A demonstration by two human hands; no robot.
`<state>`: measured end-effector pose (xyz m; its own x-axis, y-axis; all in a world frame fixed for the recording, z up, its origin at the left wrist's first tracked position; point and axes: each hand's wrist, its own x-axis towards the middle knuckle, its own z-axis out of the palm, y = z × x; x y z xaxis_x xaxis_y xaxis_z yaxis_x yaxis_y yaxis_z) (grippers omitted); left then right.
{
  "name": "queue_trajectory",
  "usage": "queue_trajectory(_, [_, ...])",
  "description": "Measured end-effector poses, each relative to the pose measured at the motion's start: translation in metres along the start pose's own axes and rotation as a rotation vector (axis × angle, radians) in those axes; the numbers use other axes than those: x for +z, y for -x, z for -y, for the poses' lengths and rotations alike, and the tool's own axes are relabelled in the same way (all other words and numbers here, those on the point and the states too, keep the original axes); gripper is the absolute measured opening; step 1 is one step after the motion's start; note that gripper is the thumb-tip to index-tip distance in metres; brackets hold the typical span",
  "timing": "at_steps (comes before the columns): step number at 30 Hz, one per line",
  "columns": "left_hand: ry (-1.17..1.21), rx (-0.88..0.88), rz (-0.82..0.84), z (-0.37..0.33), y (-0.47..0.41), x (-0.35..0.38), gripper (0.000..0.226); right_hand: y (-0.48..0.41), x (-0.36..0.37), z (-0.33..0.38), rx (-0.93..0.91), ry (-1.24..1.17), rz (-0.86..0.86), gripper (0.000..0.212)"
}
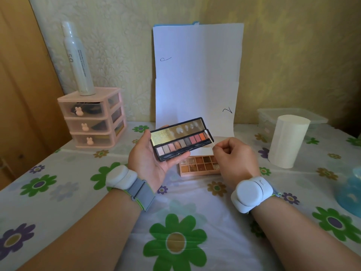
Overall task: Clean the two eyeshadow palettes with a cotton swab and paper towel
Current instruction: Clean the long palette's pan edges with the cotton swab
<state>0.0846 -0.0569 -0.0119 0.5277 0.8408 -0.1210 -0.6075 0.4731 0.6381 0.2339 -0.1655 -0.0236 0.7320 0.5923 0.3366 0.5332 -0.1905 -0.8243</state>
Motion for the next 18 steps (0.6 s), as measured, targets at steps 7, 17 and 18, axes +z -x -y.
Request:
queue_trajectory(7, [-0.016,-0.018,-0.005,-0.0003,-0.0004,0.0009,0.05,0.0012,0.0006,0.0002,-0.005,0.009,-0.002,0.011])
queue_trajectory(17, [-0.004,-0.017,0.005,-0.0004,-0.0017,-0.0019,0.052,-0.0015,-0.0012,-0.0008,0.008,0.02,-0.031,0.012])
queue_trajectory(18, [-0.001,-0.017,0.0,-0.0004,-0.0017,-0.0016,0.051,-0.0022,-0.0018,-0.0011,0.014,0.022,-0.035,0.012])
